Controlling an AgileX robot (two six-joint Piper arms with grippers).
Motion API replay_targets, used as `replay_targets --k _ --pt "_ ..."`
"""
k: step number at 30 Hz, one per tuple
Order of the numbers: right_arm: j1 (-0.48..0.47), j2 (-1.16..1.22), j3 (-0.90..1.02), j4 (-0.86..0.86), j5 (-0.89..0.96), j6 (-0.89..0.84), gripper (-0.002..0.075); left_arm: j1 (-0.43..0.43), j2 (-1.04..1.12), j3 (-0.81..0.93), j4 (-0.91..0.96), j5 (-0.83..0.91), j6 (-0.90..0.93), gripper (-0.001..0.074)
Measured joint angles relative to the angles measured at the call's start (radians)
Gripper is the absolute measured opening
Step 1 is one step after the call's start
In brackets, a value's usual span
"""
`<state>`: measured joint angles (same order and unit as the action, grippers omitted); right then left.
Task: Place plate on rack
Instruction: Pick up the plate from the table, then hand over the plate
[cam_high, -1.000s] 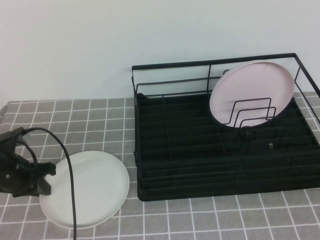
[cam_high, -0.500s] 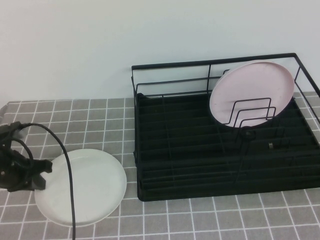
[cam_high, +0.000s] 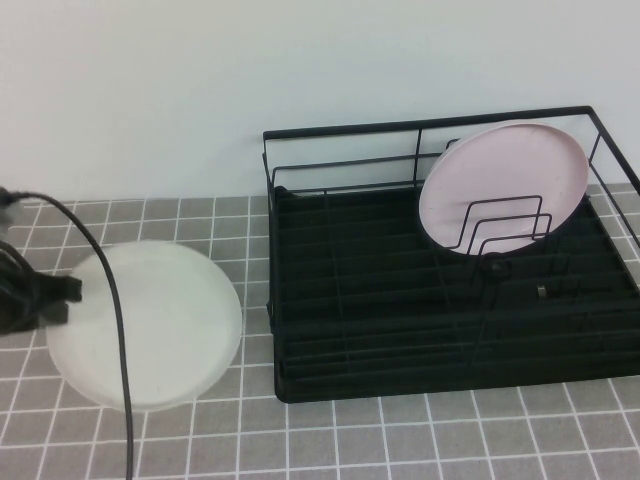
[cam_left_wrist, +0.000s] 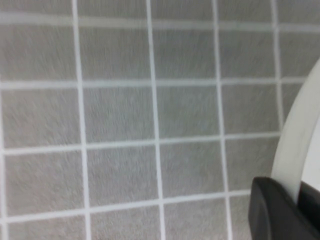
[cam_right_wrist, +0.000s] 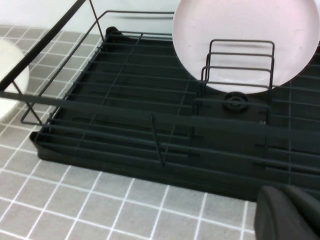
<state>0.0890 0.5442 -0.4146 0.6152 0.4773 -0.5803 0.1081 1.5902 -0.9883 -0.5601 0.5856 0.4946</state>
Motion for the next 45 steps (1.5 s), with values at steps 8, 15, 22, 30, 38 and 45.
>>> replay_targets --k 8,15,22,30,38,45 --pt "0.0 0.0 0.0 0.082 0.066 0.0 -0.0003 0.0 -0.189 0.001 -0.004 -0.026 0.002 0.0" --pt "0.0 0.011 -0.006 0.248 0.095 -0.023 -0.0003 0.0 -0.32 0.002 -0.125 0.027 0.064 0.0" --pt "0.0 0.117 -0.058 0.437 0.197 -0.232 -0.0003 -0.002 -0.343 0.004 -0.428 0.175 0.254 0.0" --pt "0.0 0.311 -0.075 0.678 0.286 -0.375 -0.0003 -0.168 -0.342 0.006 -0.406 0.159 0.212 0.0" --pt "0.0 0.44 -0.075 0.814 0.419 -0.47 0.005 -0.418 -0.323 0.007 -0.317 0.033 0.049 0.0" --pt "0.0 0.447 -0.075 0.934 0.446 -0.485 0.0528 -0.527 -0.261 0.007 -0.315 0.033 0.025 0.0"
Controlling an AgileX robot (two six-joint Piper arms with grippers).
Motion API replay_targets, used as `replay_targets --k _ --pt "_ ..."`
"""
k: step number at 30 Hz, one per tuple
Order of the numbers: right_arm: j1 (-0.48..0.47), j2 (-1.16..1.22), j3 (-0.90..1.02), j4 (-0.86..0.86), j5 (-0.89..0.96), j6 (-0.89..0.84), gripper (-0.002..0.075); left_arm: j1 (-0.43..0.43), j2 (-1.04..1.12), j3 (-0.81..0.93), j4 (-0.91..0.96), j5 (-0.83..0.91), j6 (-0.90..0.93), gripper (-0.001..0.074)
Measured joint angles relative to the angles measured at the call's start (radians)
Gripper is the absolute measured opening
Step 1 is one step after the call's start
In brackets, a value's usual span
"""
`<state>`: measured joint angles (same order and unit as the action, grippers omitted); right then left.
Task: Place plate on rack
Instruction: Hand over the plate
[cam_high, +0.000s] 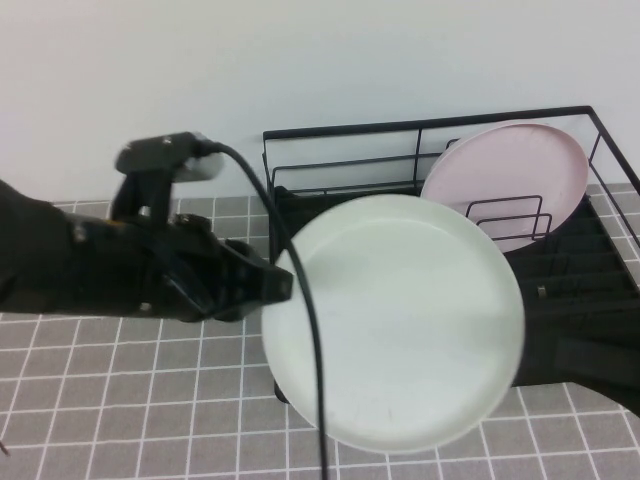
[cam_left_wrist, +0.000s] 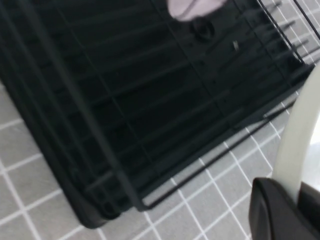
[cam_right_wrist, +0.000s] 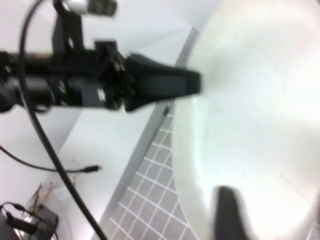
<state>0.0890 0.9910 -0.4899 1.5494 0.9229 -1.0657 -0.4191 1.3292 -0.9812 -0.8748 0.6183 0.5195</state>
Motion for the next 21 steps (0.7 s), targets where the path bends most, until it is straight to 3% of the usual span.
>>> replay_targets --k 2,21 --pt "0.0 0.0 0.0 0.0 -0.002 -0.002 0.0591 -0.018 0.004 0.0 0.0 0.0 -0.006 0.0" --pt "0.0 0.002 0.0 -0.002 -0.062 -0.008 0.0587 -0.035 0.004 0.0 -0.088 0.082 0.027 0.0"
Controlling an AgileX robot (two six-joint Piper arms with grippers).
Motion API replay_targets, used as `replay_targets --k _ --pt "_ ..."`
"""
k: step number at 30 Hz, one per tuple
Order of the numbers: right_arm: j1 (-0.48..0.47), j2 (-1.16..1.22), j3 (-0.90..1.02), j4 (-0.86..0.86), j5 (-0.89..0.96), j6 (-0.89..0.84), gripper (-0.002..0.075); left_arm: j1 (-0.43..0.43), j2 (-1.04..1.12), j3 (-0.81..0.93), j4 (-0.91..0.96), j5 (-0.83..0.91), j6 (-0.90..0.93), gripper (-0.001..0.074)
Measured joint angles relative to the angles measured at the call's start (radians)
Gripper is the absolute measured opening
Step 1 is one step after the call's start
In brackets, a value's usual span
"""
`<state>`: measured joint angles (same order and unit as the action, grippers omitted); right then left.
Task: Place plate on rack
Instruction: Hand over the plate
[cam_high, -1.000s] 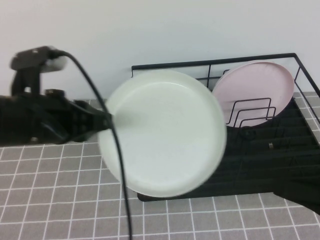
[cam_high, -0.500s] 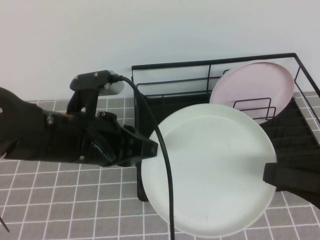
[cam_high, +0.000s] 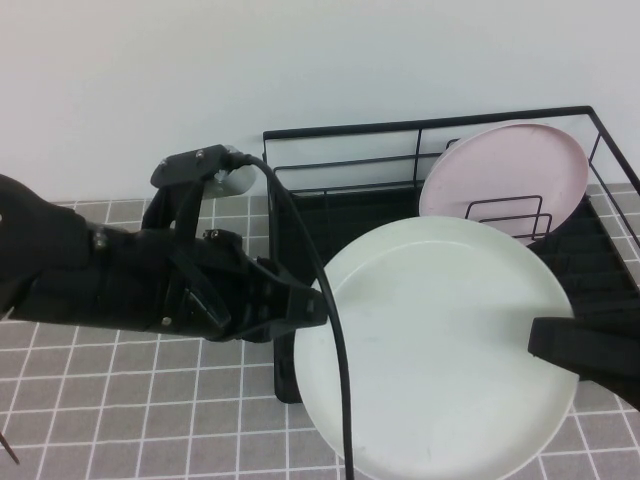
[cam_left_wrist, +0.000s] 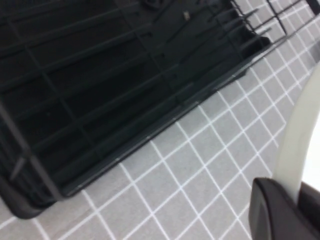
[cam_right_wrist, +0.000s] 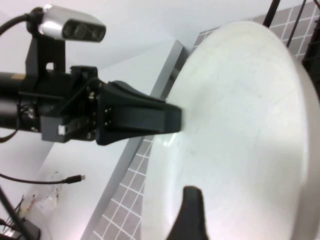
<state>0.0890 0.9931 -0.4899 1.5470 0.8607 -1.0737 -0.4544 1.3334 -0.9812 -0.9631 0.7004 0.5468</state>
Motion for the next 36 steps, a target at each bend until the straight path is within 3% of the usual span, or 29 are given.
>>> replay_targets --k 4,6,13,16,18,24,26,29,32,36 --pt "0.0 0.0 0.0 0.0 -0.01 0.0 0.0575 0.0 0.0 0.0 -0.009 0.008 0.002 0.0" --pt "0.0 0.0 0.0 -0.006 -0.011 -0.003 0.0529 0.0 0.0 0.0 -0.019 0.015 0.023 0.0" --pt "0.0 0.0 0.0 -0.03 -0.011 -0.026 0.0149 0.0 0.0 0.0 -0.141 0.06 0.187 0.0004" --pt "0.0 0.0 0.0 -0.03 -0.011 -0.048 -0.0005 0.0 0.0 0.0 -0.168 0.069 0.207 0.0038" --pt "0.0 0.0 0.0 -0.03 -0.011 -0.048 -0.0003 0.0 0.0 0.0 -0.185 0.076 0.207 0.012" --pt "0.0 0.0 0.0 -0.039 -0.011 -0.049 -0.0003 0.0 0.0 0.0 -0.228 0.074 0.203 0.0507" --pt "0.0 0.0 0.0 -0.052 -0.011 -0.052 -0.0003 0.002 0.0 0.0 -0.235 0.076 0.203 0.0582" --pt "0.0 0.0 0.0 -0.083 -0.02 -0.067 -0.0003 0.002 0.0 0.0 -0.237 0.076 0.211 0.0607" --pt "0.0 0.0 0.0 -0.137 -0.054 -0.114 -0.0003 0.002 0.0 0.0 -0.237 0.085 0.217 0.058" --pt "0.0 0.0 0.0 -0.246 -0.127 -0.203 -0.0003 0.002 0.0 0.0 -0.269 0.122 0.227 0.0428"
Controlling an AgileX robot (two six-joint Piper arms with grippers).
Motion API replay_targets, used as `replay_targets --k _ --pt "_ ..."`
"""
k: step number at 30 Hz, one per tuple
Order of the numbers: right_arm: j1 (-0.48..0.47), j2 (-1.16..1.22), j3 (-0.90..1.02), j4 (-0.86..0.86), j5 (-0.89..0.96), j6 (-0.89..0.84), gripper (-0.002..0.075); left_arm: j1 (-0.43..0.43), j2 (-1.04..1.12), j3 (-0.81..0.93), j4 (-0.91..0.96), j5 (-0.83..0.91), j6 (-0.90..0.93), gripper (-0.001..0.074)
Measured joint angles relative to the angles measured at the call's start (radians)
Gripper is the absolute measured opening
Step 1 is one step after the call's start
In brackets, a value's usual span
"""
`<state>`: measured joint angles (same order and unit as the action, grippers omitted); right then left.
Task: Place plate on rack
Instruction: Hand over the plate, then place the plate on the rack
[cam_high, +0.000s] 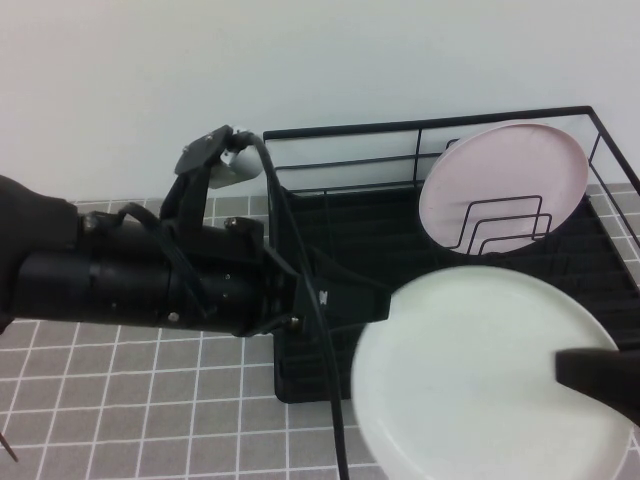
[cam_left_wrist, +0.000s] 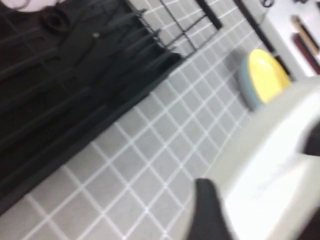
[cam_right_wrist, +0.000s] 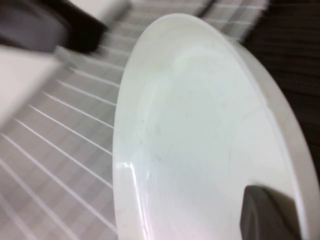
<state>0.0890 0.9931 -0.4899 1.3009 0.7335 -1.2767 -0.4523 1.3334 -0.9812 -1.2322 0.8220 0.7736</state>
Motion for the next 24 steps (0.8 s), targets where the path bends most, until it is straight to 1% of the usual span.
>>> replay_targets --k 1,4,6,7,11,15,20,24 --pt "0.0 0.0 0.0 -0.027 -0.023 -0.014 -0.0003 0.0 -0.002 0.0 -0.022 0.018 0.02 0.0363" --pt "0.0 0.0 0.0 -0.079 -0.073 -0.04 -0.0003 0.0 -0.009 0.0 -0.067 0.071 0.117 0.0136" --pt "0.0 0.0 0.0 -0.084 -0.099 -0.066 -0.0003 0.0 -0.022 0.0 -0.062 0.075 0.131 0.0062" --pt "0.0 0.0 0.0 -0.084 -0.106 -0.086 -0.0003 0.0 -0.033 0.0 -0.054 0.072 0.131 0.004" --pt "0.0 -0.002 -0.008 -0.08 -0.113 -0.167 -0.0003 0.0 -0.108 0.0 0.003 0.021 0.119 0.0008" --pt "0.0 -0.002 -0.049 -0.08 -0.111 -0.255 -0.0003 0.0 -0.211 0.0 0.131 -0.082 0.023 0.0001" --pt "0.0 -0.002 -0.162 -0.085 -0.113 -0.327 -0.0003 0.0 -0.311 0.003 0.328 -0.158 -0.117 0.0" --pt "0.0 0.002 -0.279 -0.12 -0.192 -0.396 -0.0003 0.0 -0.352 0.059 0.419 -0.197 -0.196 0.0"
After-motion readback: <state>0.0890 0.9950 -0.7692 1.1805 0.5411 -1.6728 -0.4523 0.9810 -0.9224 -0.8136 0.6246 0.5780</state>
